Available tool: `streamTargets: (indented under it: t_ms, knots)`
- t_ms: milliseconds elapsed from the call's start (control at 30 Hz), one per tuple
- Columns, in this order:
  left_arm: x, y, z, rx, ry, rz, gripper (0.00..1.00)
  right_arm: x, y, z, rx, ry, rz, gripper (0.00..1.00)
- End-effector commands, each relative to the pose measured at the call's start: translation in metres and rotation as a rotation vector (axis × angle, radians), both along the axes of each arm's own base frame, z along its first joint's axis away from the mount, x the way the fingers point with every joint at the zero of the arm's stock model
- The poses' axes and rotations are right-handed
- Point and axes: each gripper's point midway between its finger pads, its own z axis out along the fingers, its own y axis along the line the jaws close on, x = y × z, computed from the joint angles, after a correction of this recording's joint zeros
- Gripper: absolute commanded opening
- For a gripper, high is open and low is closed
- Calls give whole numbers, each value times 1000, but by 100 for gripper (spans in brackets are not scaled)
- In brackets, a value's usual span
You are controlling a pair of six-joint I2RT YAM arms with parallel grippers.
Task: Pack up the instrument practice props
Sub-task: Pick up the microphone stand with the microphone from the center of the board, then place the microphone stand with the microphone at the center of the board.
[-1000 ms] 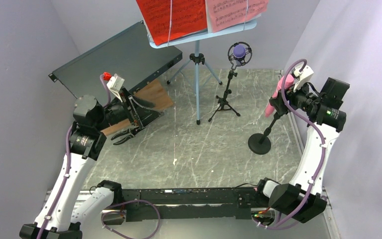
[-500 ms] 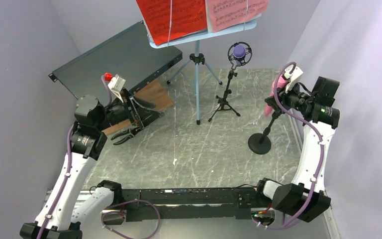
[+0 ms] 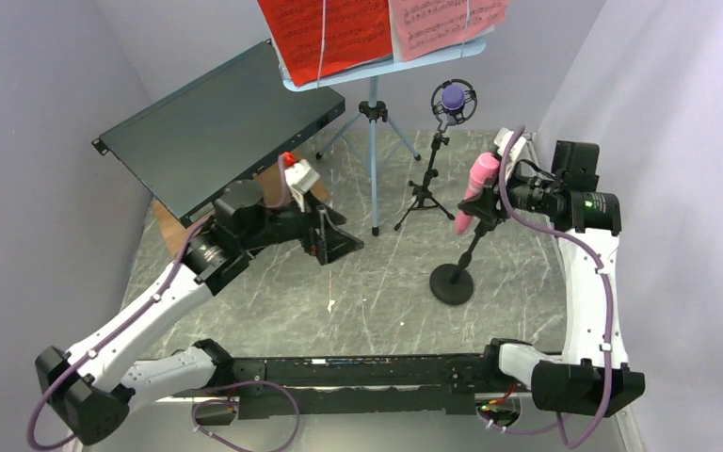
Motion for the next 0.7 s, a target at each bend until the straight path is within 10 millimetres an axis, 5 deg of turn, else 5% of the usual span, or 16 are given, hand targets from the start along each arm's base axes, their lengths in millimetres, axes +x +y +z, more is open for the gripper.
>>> streamTargets:
  t_ms: [0,167,300,667]
  knots:
    - [13,-26,28,9,-228,26,100,-26,36,41,83,-74,166,24]
    - [11,-70,25,-7,-363,-31,99,-37,68,54,142,-71,299,24]
    - [14,-96,20,-44,-475,-50,98,-47,92,44,117,-101,440,24]
    - [1,-123,-12,-69,-660,-109,94,-79,122,3,79,-142,710,28]
